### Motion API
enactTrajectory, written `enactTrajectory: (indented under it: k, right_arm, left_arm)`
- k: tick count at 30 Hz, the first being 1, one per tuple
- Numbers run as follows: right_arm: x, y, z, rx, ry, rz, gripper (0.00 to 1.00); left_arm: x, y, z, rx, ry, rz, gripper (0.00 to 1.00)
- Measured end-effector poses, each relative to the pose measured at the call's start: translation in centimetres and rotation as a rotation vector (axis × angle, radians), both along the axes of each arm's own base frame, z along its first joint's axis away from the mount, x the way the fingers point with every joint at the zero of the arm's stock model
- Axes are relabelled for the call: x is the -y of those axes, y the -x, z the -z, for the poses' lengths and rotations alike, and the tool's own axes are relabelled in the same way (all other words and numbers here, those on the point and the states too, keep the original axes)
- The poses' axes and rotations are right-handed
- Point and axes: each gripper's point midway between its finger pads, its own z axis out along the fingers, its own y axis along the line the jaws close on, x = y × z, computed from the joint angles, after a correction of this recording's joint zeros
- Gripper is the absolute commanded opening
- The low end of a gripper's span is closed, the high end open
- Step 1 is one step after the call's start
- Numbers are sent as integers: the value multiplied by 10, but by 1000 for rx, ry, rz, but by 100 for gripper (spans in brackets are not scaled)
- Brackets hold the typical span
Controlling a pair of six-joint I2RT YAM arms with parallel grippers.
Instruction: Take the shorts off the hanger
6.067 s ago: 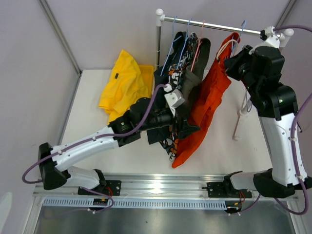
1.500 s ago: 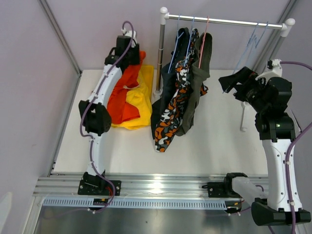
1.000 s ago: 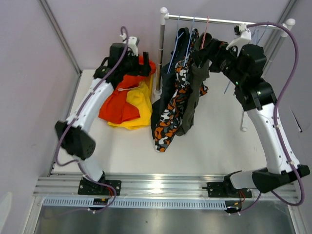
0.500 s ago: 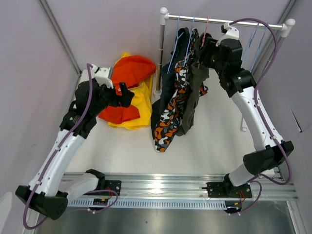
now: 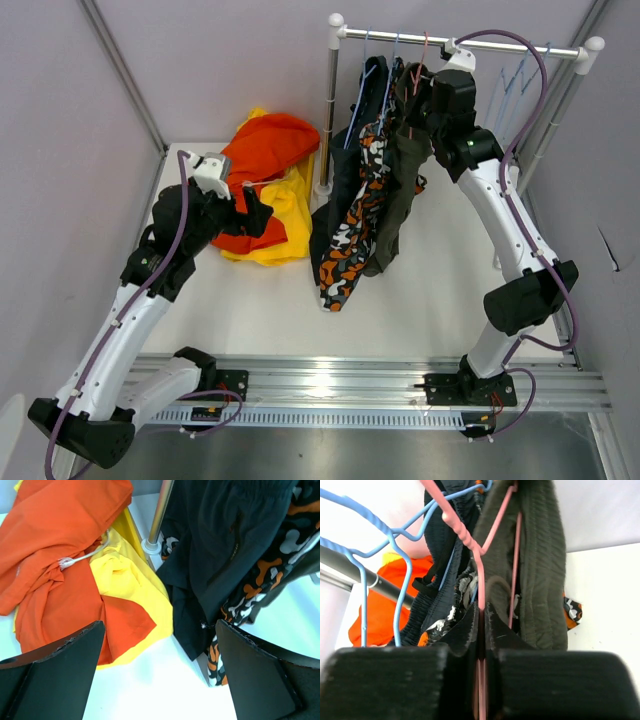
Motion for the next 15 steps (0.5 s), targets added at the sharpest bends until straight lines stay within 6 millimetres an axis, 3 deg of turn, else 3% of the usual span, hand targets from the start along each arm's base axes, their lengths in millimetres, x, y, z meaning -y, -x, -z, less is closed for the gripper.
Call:
enactTrajectory:
  k: [6, 10, 15]
  right_arm:
    - [0, -1, 0, -5, 5, 10, 0]
    - [0, 7, -3, -10, 14, 16, 0]
    - [-1, 36, -22, 1, 27, 15, 0]
  left_arm:
    - [26, 14, -5, 5, 33, 135, 99]
    - [77, 43, -18, 51, 59, 331, 99]
    - [122, 68, -42, 131, 117, 512, 99]
